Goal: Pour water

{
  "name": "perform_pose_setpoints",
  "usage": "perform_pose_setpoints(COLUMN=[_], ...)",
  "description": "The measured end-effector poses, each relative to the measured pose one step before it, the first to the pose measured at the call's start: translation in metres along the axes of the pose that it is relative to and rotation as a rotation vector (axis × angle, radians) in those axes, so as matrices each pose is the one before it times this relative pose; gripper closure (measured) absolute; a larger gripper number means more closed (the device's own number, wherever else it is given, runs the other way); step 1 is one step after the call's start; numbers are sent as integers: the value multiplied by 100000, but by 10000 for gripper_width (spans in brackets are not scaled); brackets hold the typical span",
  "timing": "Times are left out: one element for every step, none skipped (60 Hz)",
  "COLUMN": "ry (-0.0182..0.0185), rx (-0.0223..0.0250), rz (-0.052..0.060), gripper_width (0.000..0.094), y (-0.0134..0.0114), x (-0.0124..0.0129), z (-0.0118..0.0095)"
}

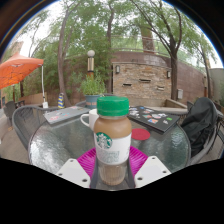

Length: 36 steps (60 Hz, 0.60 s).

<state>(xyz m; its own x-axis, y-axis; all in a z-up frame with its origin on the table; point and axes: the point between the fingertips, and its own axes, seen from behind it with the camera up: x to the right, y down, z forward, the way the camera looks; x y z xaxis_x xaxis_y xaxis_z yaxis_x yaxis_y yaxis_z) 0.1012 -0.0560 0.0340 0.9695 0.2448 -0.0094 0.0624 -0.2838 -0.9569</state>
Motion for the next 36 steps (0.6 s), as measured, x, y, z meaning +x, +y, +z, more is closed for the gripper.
perform_pose_setpoints(ry=[-542,-21,101,183,234,387,249,455,-188,-550,-566,-198,-60,133,360,-17,222,383,-18,-111,608,424,245,304,560,566,375,914,1284,1518,1237,388,740,420,2267,1334], rx=[-425,-751,-623,-874,-998,-1127,-1095,-777,-1068,-267,-117,-43,-724,-1017,-1030,-539,-248,136,-31,-527,-547,-197,64,-174,-104,132,267,713,-159,-74,-71,-1112,-412,-706,-276,-839], rz=[292,125,440,478,693,860,598,428,397,567,632,646,311,-4,-224,-626,-587,-314,-175,-366,-192,-291,-656,-977,-1204,-1530,-1736,-2084,-2583,-2916,-3448,-4176,-4794,-4925,-5926,-6041], gripper_width=[491,492,492,493,493,492,501,510,512,530,532,548,574,573,574,614,613,614,643,651,651,652,651,652,651,651,651,652,651,651,652,652,652,653,653,653], y=[-22,150,67,75,66,68,62,106,84,-115,-116,-151,-12,-18,-141,-164,-211,-392,-397,-301,-585,-477,-635,-591,-654,-738,-792,-393,-657,-719,-733,-996,-652,-786,-311,-486], x=[74,-154,-18,12,-7,29,285,-53,-106,-128,-96,-8,54,89,451,119,162,264,193,207,296,327,326,360,404,406,481,484,596,589,497,376,339,652,-56,379], z=[-82,-14,-5,15,10,5,212,48,-60,-35,-24,18,2,-40,580,-78,-195,-64,-78,-73,-71,-96,-6,56,47,123,313,462,221,291,366,79,438,394,896,493])
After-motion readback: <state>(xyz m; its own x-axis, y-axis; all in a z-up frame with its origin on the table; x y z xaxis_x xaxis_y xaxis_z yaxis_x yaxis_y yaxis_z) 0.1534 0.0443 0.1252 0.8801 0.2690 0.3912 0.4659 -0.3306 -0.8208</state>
